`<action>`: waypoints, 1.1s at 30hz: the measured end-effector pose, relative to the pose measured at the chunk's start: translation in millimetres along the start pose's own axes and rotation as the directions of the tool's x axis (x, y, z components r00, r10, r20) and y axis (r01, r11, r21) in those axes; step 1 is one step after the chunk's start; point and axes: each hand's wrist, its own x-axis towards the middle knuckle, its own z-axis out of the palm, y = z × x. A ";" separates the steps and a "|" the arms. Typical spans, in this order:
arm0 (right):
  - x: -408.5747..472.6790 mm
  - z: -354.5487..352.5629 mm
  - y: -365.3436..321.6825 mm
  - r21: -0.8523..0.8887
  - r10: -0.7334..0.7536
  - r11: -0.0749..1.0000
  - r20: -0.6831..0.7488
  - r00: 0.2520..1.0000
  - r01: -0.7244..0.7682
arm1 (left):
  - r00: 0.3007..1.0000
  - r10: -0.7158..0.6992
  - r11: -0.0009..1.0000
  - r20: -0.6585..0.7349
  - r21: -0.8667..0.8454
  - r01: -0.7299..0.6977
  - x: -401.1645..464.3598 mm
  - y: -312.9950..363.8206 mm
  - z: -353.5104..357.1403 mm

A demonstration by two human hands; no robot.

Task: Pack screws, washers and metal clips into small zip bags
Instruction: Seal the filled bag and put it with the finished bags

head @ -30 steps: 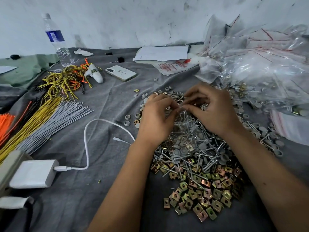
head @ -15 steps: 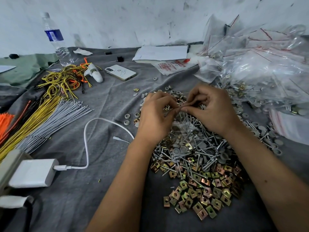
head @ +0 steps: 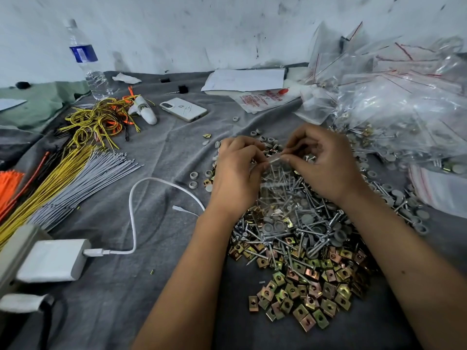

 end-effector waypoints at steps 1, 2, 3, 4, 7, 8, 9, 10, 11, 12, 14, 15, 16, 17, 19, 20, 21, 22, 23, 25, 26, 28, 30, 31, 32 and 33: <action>-0.3 0.7 -0.7 0.000 0.001 1.000 0.016 1.000 -0.001 | 1.000 -0.001 1.000 -0.003 -0.004 0.001 0.1 1.1 -0.3; -0.6 1.4 -1.6 -0.002 -0.002 1.000 0.032 0.999 0.002 | 1.000 -0.006 1.000 -0.002 -0.011 0.006 0.3 1.9 -0.8; -0.7 1.8 -2.4 -0.004 -0.008 1.000 0.042 0.999 0.008 | 1.000 -0.019 1.000 0.005 -0.019 0.019 0.7 2.3 -1.4; -0.7 2.0 -2.6 0.001 -0.010 1.000 0.043 0.999 0.010 | 0.999 -0.044 0.999 0.016 -0.027 0.045 1.0 2.5 -2.2; 0.2 0.5 -0.4 0.058 0.034 0.998 0.015 0.999 -0.035 | 0.990 -0.136 0.990 0.034 -0.030 0.137 2.8 1.5 -4.6; 0.5 -0.1 0.5 0.073 0.045 0.996 0.013 0.999 -0.045 | 0.989 -0.146 0.988 0.033 -0.037 0.147 3.1 1.1 -5.0; 0.7 -0.1 1.0 0.076 0.047 0.996 0.017 0.999 -0.048 | 0.989 -0.145 0.988 0.033 -0.048 0.146 2.9 1.3 -5.7; 0.8 0.1 1.3 0.073 0.046 0.996 0.023 0.999 -0.047 | 0.990 -0.140 0.988 0.035 -0.057 0.142 2.6 2.1 -6.4; 0.8 0.4 1.6 0.072 0.044 0.996 0.028 0.999 -0.046 | 0.990 -0.135 0.989 0.038 -0.062 0.137 2.3 2.7 -7.1; 1.1 0.4 2.1 0.078 0.046 0.996 0.029 0.999 -0.048 | 0.991 -0.132 0.989 0.036 -0.066 0.134 2.2 3.3 -7.7; 1.5 -0.5 3.9 0.106 0.061 0.992 0.015 0.998 -0.063 | 0.988 -0.152 0.984 0.022 -0.090 0.154 2.4 4.6 -8.4; 1.6 -1.2 5.0 0.116 0.070 0.991 0.002 0.998 -0.070 | 0.983 -0.182 0.976 0.013 -0.115 0.183 2.8 5.3 -8.5; 1.7 -1.7 6.1 0.123 0.076 0.990 -0.012 0.997 -0.074 | 0.975 -0.220 0.965 0.007 -0.145 0.219 3.4 5.4 -8.8; 1.9 -2.1 6.9 0.128 0.079 0.989 -0.023 0.997 -0.075 | 0.967 -0.256 0.952 0.007 -0.172 0.253 4.1 5.1 -8.8; 1.9 -2.2 8.0 0.134 0.081 0.988 -0.033 0.996 -0.076 | 0.951 -0.309 0.933 0.009 -0.193 0.305 4.9 4.2 -8.4; 2.0 -2.2 8.4 0.135 0.081 0.988 -0.031 0.996 -0.076 | 0.943 -0.333 0.925 0.009 -0.189 0.329 5.0 3.6 -8.5; 1.9 -2.3 8.7 0.134 0.078 0.988 -0.027 0.997 -0.074 | 0.934 -0.357 0.917 0.013 -0.185 0.354 4.9 2.8 -8.9; 2.0 -2.2 9.0 0.131 0.075 0.989 -0.022 0.997 -0.072 | 0.925 -0.378 0.909 0.023 -0.180 0.376 4.8 2.3 -9.4; 1.9 -2.1 9.4 0.127 0.071 0.990 -0.016 0.997 -0.069 | 0.920 -0.390 0.904 0.035 -0.176 0.389 4.7 2.1 -10.0; 2.0 -1.8 9.9 0.122 0.068 0.990 -0.010 0.998 -0.066 | 0.926 -0.376 0.911 0.045 -0.168 0.378 5.0 2.1 -10.8; 2.0 -1.9 10.2 0.128 0.069 0.990 -0.010 0.998 -0.067 | 0.932 -0.359 0.918 0.042 -0.163 0.361 5.0 2.5 -11.4; 2.4 -2.8 10.5 0.149 0.074 0.986 -0.009 0.997 -0.072 | 0.940 -0.340 0.925 0.035 -0.169 0.341 4.5 4.1 -12.3; 2.4 -4.4 11.4 0.184 0.089 0.979 -0.013 0.996 -0.085 | 0.926 -0.375 0.903 0.040 -0.209 0.375 3.5 4.4 -13.3; 2.2 -5.3 12.0 0.207 0.099 0.974 -0.020 0.995 -0.093 | 0.914 -0.404 0.886 0.044 -0.229 0.403 2.8 3.8 -13.9; 2.6 -6.5 12.6 0.230 0.110 0.968 -0.028 0.994 -0.101 | 0.905 -0.424 0.872 0.048 -0.249 0.422 2.5 2.9 -14.7; 3.0 -7.5 13.1 0.249 0.120 0.963 -0.034 0.992 -0.107 | 0.901 -0.431 0.862 0.052 -0.270 0.428 2.4 2.0 -15.3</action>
